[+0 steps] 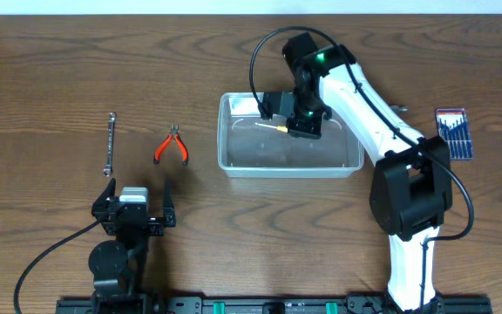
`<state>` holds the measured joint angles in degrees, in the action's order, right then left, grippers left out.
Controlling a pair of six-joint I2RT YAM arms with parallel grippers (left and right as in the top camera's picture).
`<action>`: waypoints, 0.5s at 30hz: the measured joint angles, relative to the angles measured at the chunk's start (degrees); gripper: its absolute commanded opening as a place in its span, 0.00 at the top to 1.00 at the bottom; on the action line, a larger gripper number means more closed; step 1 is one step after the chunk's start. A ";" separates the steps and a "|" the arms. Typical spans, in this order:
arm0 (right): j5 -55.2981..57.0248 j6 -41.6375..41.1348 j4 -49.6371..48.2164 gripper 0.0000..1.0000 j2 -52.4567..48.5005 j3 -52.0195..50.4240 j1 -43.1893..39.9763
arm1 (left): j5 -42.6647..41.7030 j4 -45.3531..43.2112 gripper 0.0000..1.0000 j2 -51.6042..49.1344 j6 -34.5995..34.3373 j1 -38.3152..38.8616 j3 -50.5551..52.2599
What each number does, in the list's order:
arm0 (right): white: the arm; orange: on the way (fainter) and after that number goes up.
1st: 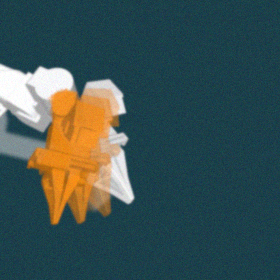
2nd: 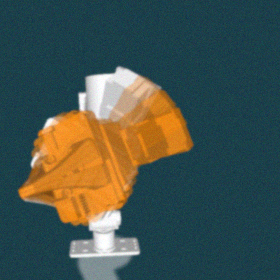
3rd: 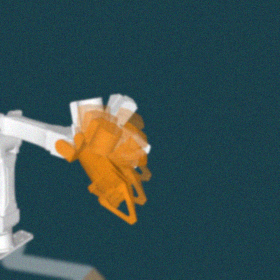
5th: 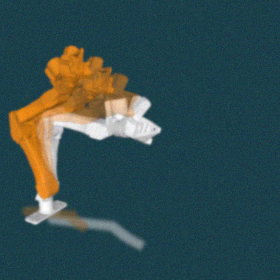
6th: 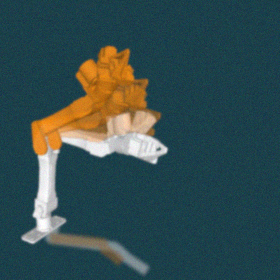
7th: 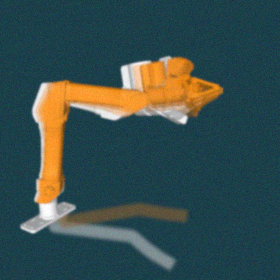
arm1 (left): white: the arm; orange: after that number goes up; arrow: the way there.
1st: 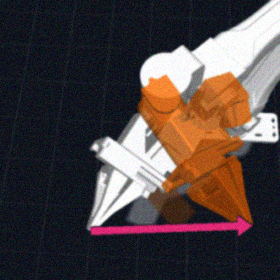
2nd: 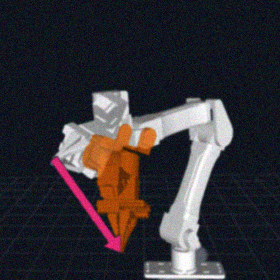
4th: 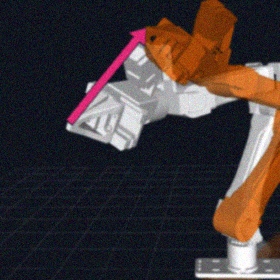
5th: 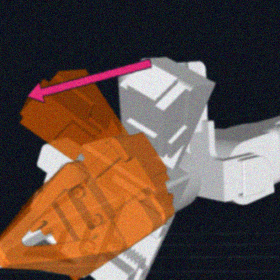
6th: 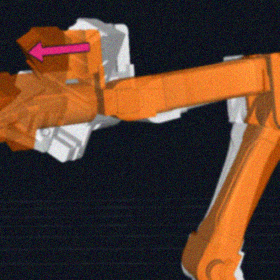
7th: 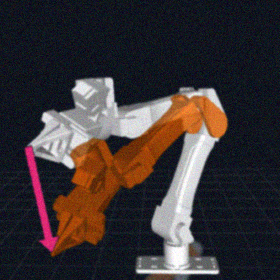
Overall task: Pack container
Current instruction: 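Lift the screwdriver and carry it over the clear container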
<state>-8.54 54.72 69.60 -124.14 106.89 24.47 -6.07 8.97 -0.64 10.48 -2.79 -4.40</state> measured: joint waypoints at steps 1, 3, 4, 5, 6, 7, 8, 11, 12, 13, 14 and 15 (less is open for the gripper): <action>0.02 -0.02 -0.74 0.99 0.00 -0.92 0.00 | 0.00 0.00 0.02 0.00 0.00 0.00 0.00; 0.15 -0.02 -2.23 0.99 0.00 -2.71 0.00 | 0.00 0.00 0.02 0.00 0.00 0.00 0.00; 0.26 -0.02 -2.91 0.99 0.00 -3.43 0.00 | 0.00 0.00 0.02 0.00 0.00 0.00 0.00; 0.48 -0.02 -3.52 0.99 0.00 -4.22 0.00 | 0.00 0.00 0.02 0.00 0.00 0.00 0.00; 0.55 -0.02 -3.85 0.99 0.00 -4.68 0.00 | 0.00 0.00 0.02 0.00 0.00 0.00 0.00; 0.63 -0.02 -4.33 0.99 0.00 -5.22 0.00 | 0.00 0.00 0.02 0.00 0.00 0.00 0.00; 0.68 0.00 -4.85 0.99 0.00 -5.70 0.00 | 0.00 0.00 0.02 0.00 0.00 0.00 0.00; 0.76 -0.02 -6.86 0.99 0.00 -7.48 0.00 | 0.00 0.00 0.02 0.00 0.00 0.00 0.00; 0.83 -0.02 -7.63 0.99 0.00 -8.37 0.00 | 0.00 0.00 0.02 0.00 0.00 0.00 0.00; 0.85 -0.02 -8.04 0.99 0.00 -9.03 0.00 | 0.00 0.00 0.02 0.00 0.00 0.00 0.00; 0.85 -0.02 -8.79 0.99 0.00 -10.05 -0.02 | 0.00 0.00 0.02 0.00 0.00 0.00 0.00; 0.87 -0.02 -9.16 0.98 0.00 -10.75 -0.02 | 0.00 0.00 0.02 0.00 0.00 0.00 0.00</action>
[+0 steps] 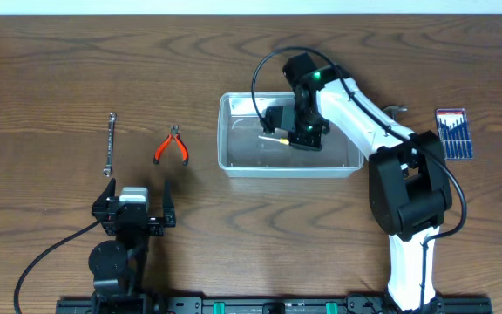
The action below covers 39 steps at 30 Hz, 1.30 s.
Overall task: Pack container
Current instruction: 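Lift the screwdriver and carry it over the clear container, then open the right gripper to drop the screwdriver, then withdraw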
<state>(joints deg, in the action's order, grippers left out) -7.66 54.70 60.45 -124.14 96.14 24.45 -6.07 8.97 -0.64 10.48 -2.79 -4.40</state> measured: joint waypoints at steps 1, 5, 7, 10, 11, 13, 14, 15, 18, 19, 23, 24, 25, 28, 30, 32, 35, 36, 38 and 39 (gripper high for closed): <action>0.00 0.00 -0.61 0.98 0.00 -0.81 0.00 | 0.00 0.00 0.02 0.00 0.00 0.00 0.00; 0.00 0.00 -1.90 0.93 0.00 -2.60 0.00 | 0.00 0.00 0.02 0.00 0.00 0.00 0.00; 0.00 0.00 -2.03 0.87 0.00 -2.82 0.00 | 0.00 0.00 0.02 0.00 0.00 0.00 0.00; 0.00 0.00 -2.45 0.77 0.00 -2.84 0.00 | 0.00 0.00 0.02 0.00 0.00 0.00 0.00; 0.02 -0.04 -2.56 0.73 0.00 -2.84 0.00 | 0.00 0.00 0.02 0.00 0.00 0.00 0.00; 0.11 -0.02 -2.78 0.68 0.00 -2.84 0.00 | 0.00 0.00 0.02 0.00 0.00 0.00 0.00; 0.20 0.20 -2.89 0.66 0.00 -2.84 0.00 | 0.00 0.00 0.02 0.00 0.00 0.00 0.00; 0.28 0.22 -2.93 0.62 0.00 -2.86 0.00 | 0.00 0.00 0.02 0.00 0.00 0.00 0.00; 0.68 0.26 -2.95 0.44 0.00 -2.86 0.00 | 0.00 0.00 0.02 0.00 0.00 0.00 0.00; 0.72 0.24 -2.97 0.30 0.00 -2.89 0.00 | 0.00 0.00 0.02 0.00 0.00 0.00 0.00; 1.40 0.02 -3.02 0.01 0.00 -2.89 0.00 | 0.00 0.00 0.02 0.00 0.00 0.00 0.00; 1.55 -0.13 -2.99 0.01 0.00 -2.86 0.00 | 0.00 0.00 0.02 0.00 0.00 0.00 0.00; 1.73 -0.37 -2.95 0.01 0.00 -2.78 0.00 | 0.00 0.00 0.02 0.00 0.00 0.00 0.00; 1.99 -1.68 -1.92 0.01 0.00 -1.16 0.00 | 0.00 0.00 0.02 0.00 0.00 0.00 -0.02; 2.12 -2.27 -0.44 0.01 0.00 1.62 0.00 | 0.00 0.00 0.02 0.00 0.00 0.00 0.00; 2.14 -2.78 2.14 0.01 0.00 5.38 0.00 | 0.00 0.00 0.02 0.00 0.00 0.00 0.00; 2.19 -3.80 6.47 0.01 0.00 12.90 0.00 | 0.00 0.00 0.02 0.00 0.00 0.00 0.00; 2.19 -4.33 8.04 0.01 0.00 15.74 0.00 | 0.00 0.00 0.02 0.00 0.00 0.00 0.00; 2.60 -5.40 10.93 0.01 0.00 21.09 0.00 | 0.00 0.00 0.02 0.00 0.00 0.00 0.00; 3.61 -6.60 12.39 0.01 0.00 24.28 0.00 | 0.00 0.00 0.02 0.00 0.00 0.00 0.00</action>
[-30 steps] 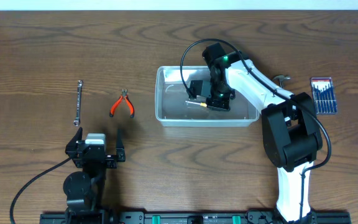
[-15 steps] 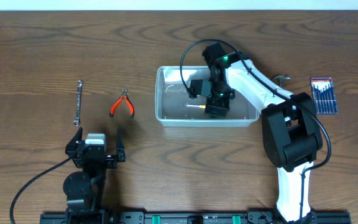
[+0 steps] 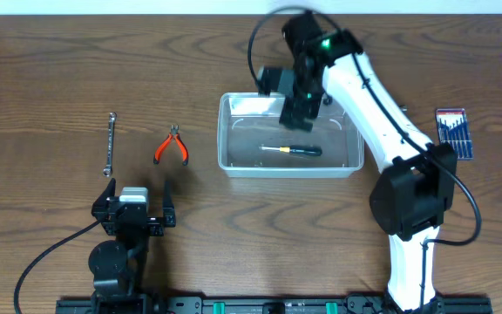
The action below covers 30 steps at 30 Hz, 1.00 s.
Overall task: Pack container
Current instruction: 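Open the right gripper to drop the screwdriver, then withdraw, then move the right gripper above the claw hammer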
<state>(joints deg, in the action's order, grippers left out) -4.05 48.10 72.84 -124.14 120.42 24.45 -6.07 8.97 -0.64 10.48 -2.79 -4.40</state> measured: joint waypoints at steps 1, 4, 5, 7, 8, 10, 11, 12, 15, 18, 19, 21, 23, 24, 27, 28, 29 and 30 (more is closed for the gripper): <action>1.29 -1.29 0.94 0.00 0.00 2.73 -0.02 | 0.00 -0.02 0.02 0.00 0.00 0.00 0.00; 7.17 -6.64 3.08 0.01 0.00 11.43 -0.42 | 0.00 0.00 0.02 0.00 0.00 0.00 0.00; 9.68 -8.94 4.20 0.01 0.00 14.43 -0.85 | 0.00 0.00 0.02 0.00 0.00 0.00 0.00; 13.31 -12.55 6.38 0.01 0.04 18.97 -2.25 | 0.00 0.00 0.02 0.00 0.00 0.00 0.00; 14.82 -14.56 7.78 0.01 0.02 21.35 -3.45 | 0.00 0.00 0.02 0.00 0.00 0.00 0.00; 16.85 -17.84 10.12 0.01 0.04 24.57 -6.10 | 0.00 0.00 0.02 0.00 0.00 0.00 0.00; 17.70 -19.74 11.45 0.01 0.04 26.01 -7.85 | 0.00 0.00 0.02 0.00 0.00 0.00 0.00; 18.25 -21.53 12.81 0.01 0.04 27.12 -9.51 | 0.00 0.00 0.02 0.00 0.00 0.00 0.00; 19.04 -26.86 16.39 0.01 0.04 28.89 -15.76 | 0.00 0.00 0.02 0.00 0.00 0.00 0.00; 16.11 -30.58 18.60 0.01 0.04 29.09 -21.77 | 0.00 0.00 0.02 0.00 0.00 0.00 0.00; 13.62 -31.67 19.47 0.01 0.04 29.09 -24.06 | 0.00 0.00 0.02 0.00 0.00 0.00 0.00; 11.02 -32.54 19.65 0.01 0.04 29.09 -25.81 | 0.00 0.00 0.02 0.00 0.00 0.00 0.00; 7.04 -33.42 19.45 0.01 0.04 29.09 -27.39 | 0.00 0.00 0.02 0.00 0.00 0.00 0.00; 5.60 -33.64 19.21 0.01 0.04 29.09 -27.91 | 0.00 0.00 0.02 0.00 0.00 0.00 0.00; 3.37 -33.86 18.12 0.01 0.04 29.07 -28.76 | 0.00 0.00 0.02 0.00 0.00 0.00 0.00; 3.43 -33.83 18.05 0.01 0.04 28.92 -28.85 | 0.00 0.00 0.02 0.00 0.00 0.00 0.00; 3.80 -33.88 18.03 0.01 0.04 28.61 -28.89 | 0.00 0.00 0.02 0.00 0.00 0.00 0.00; 4.59 -34.18 18.16 0.01 0.04 28.06 -28.94 | 0.00 0.00 0.02 0.00 0.00 0.00 0.00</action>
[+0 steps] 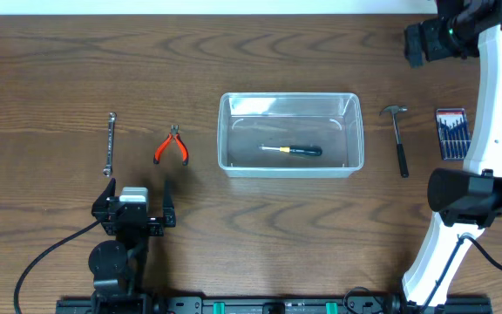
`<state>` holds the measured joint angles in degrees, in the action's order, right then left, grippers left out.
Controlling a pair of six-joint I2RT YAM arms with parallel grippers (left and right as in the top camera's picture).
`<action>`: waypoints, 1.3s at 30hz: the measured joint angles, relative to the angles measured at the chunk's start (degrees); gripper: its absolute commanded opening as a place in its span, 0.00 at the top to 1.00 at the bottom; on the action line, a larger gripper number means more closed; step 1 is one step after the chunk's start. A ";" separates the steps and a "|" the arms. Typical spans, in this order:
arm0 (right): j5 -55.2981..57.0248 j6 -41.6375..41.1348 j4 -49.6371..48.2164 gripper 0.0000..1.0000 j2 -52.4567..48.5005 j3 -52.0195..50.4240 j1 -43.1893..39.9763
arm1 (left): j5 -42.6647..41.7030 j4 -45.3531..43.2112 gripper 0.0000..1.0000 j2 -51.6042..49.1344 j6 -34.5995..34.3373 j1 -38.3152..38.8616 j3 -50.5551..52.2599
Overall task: Pack container
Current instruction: 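Move the right gripper above the claw hammer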
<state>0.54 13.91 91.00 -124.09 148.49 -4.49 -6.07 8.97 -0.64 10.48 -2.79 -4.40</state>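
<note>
A clear plastic container point(290, 166) stands mid-table with a black-handled screwdriver point(293, 151) lying flat inside it. Just right of the container lies a hammer point(399, 139), and beyond that a pack of small screwdrivers point(453, 133). Off to the left are orange-handled pliers point(172, 146) and a wrench point(109, 144). My right gripper point(415, 42) hangs high at the far right, above and behind the hammer, open and holding nothing. At the front left my left gripper point(136, 194) rests open, just in front of the wrench and pliers.
The right arm's white links point(495, 113) run down the right side of the table over the screwdriver pack's edge. The left arm's base and cable point(111, 262) sit at the front left.
My right gripper has moved from over the container's back edge to the far right corner of the table. The hammer, hidden under the arm before, now shows. The screwdriver lies unchanged in the container.
My right gripper held the screwdriver over the container, then lower inside it. Later the screwdriver lay on the container's floor with the gripper raised and off it. Now the right arm is away at the far right. The left arm has stayed still throughout.
</note>
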 measured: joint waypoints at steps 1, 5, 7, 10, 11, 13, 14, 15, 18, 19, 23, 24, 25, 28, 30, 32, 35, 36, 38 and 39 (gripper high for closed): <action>0.72 -0.39 0.13 0.01 0.00 -0.63 0.00 | 0.00 0.00 0.02 0.00 0.00 0.00 0.00; 2.73 -3.78 0.11 0.01 0.00 -5.75 -0.07 | 0.00 0.00 0.02 0.00 0.00 0.00 0.00; 3.23 -6.40 0.00 0.01 0.00 -9.42 -0.11 | 0.00 0.00 0.02 0.00 0.00 0.00 0.00; 3.69 -9.42 -0.50 0.01 0.00 -15.02 -0.11 | 0.00 0.00 0.02 0.00 0.00 0.00 0.00; 3.85 -10.05 -0.98 0.01 0.00 -16.81 -0.11 | 0.00 0.00 0.02 0.00 0.00 0.00 0.00; 4.00 -11.04 -2.89 0.01 -0.02 -20.46 -0.11 | 0.00 0.00 0.02 0.00 0.00 0.00 0.00; 4.02 -11.39 -4.35 0.01 -0.02 -22.36 -0.11 | 0.00 0.00 0.02 0.00 0.00 0.00 0.00; 4.02 -11.67 -5.53 0.01 -0.02 -23.85 -0.11 | 0.00 0.00 0.02 0.00 0.00 0.00 0.00; 4.04 -12.13 -9.53 0.01 -0.02 -28.26 -0.11 | 0.00 0.00 0.02 0.00 0.00 0.00 0.00; 4.04 -12.24 -10.91 0.01 -0.02 -29.64 -0.11 | 0.00 0.00 0.02 0.00 0.00 0.00 0.00; 4.04 -12.63 -16.72 0.01 -0.02 -34.62 -0.11 | 0.00 0.00 0.02 0.00 0.00 0.00 0.00; 4.04 -12.70 -17.73 0.01 -0.02 -35.36 -0.11 | 0.00 0.00 0.02 0.00 0.00 0.00 0.00; 4.04 -12.87 -19.26 0.01 -0.02 -36.48 -0.11 | 0.00 0.00 0.02 0.00 0.00 0.00 0.00; 4.04 -12.92 -21.84 0.01 -0.02 -38.56 -0.13 | 0.00 0.00 0.02 0.00 0.00 0.00 0.00; 4.02 -12.92 -22.82 0.01 -0.02 -39.39 -0.22 | 0.00 0.00 0.02 0.00 0.00 0.00 0.00; 4.02 -12.92 -23.67 0.01 -0.02 -40.19 -0.57 | 0.00 0.00 0.02 0.00 0.00 0.00 0.00; 3.17 -12.92 -25.40 0.01 -0.02 -42.18 -1.84 | 0.00 0.00 0.02 0.00 0.00 0.00 0.00; 2.73 -12.92 -26.12 0.01 -0.02 -42.88 -2.47 | 0.00 0.00 0.02 0.00 0.00 0.00 0.00; 2.01 -12.92 -27.06 0.01 -0.02 -43.98 -3.67 | 0.00 0.00 0.02 0.00 0.00 0.00 0.00; 1.77 -12.92 -27.34 0.01 -0.02 -44.37 -4.26 | 0.00 0.00 0.02 0.00 0.00 0.00 0.00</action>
<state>2.31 0.99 63.66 -124.11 104.12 -8.75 -6.07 8.97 -0.64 10.48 -2.79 -4.40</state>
